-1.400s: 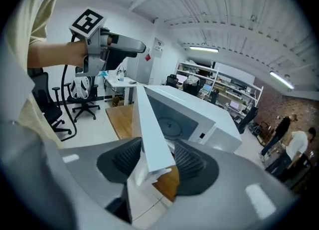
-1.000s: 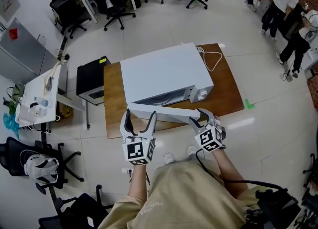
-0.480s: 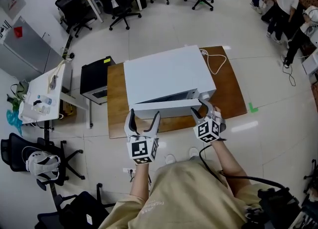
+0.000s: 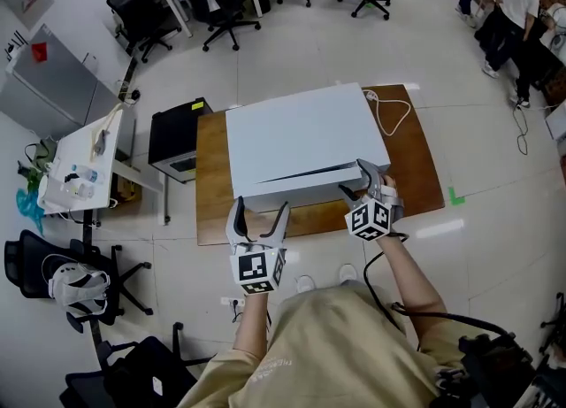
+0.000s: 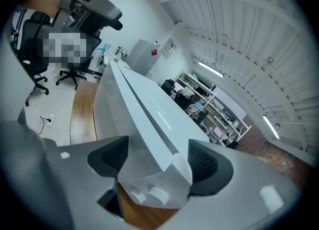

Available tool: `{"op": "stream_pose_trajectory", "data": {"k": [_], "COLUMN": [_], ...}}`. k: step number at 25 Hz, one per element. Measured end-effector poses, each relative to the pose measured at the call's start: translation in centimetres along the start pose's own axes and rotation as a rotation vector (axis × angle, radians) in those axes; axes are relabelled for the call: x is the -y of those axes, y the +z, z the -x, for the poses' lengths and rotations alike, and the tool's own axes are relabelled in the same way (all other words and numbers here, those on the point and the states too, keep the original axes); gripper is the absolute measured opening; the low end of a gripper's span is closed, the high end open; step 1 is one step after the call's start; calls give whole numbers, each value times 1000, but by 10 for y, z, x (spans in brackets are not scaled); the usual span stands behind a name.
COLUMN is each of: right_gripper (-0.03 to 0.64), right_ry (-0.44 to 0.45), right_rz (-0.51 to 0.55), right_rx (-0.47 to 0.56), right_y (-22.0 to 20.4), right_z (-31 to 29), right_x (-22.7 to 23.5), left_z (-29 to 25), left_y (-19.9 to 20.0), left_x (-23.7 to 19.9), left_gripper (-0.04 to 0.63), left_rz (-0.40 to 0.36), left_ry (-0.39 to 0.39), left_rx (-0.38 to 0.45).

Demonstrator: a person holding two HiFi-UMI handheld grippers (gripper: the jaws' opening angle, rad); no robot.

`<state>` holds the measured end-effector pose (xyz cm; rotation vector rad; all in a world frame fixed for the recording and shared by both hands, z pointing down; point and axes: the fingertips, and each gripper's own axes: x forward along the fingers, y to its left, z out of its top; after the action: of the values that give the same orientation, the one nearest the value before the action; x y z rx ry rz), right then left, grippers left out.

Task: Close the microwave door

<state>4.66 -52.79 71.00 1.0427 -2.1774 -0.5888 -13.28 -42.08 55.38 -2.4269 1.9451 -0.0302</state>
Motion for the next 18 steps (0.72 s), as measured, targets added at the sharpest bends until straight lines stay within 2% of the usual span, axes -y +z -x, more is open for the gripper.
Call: {"op": "stream_pose_trajectory", "data": {"k": [7, 10, 18], "right_gripper": [451, 453, 460], "right_ry": [33, 41, 70], "right_rz": [-7, 12, -19], "right_rx": [-8, -21, -49], "right_y": [-2, -1, -3], "right_z": [-15, -18, -32], "right_x": [14, 16, 25], "left_z": [-18, -22, -31], "left_y": [-8, -10, -9], "left_x": [-5, -7, -14], "left_gripper": [431, 431, 431], "left_rz": [9, 12, 11], "left_ry": [10, 13, 28], "left_rx": [-9, -12, -13]}}
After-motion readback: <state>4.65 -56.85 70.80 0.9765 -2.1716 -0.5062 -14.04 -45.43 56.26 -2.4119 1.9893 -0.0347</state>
